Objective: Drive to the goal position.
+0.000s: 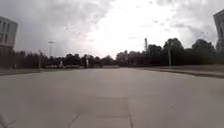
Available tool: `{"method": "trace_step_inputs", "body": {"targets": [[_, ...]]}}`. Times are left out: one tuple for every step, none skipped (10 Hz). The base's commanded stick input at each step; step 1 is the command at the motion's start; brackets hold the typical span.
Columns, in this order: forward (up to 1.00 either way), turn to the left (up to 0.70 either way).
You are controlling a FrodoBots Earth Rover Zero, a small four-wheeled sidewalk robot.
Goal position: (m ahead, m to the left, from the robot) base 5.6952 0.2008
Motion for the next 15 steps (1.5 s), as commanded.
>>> {"method": "trace_step_inputs", "body": {"targets": [[0.70, 0.01], [0.70, -0.01], [0.70, -0.01], [0.70, 0.00], [0.70, 0.01], [0.70, 0.01], [0.70, 0.00], [0.70, -0.01], [0.70, -0.01], [0.70, 0.01], [0.70, 0.01], [0.70, 0.01], [0.70, -0.01], [0.70, 0.00], [0.70, -0.01]]}}
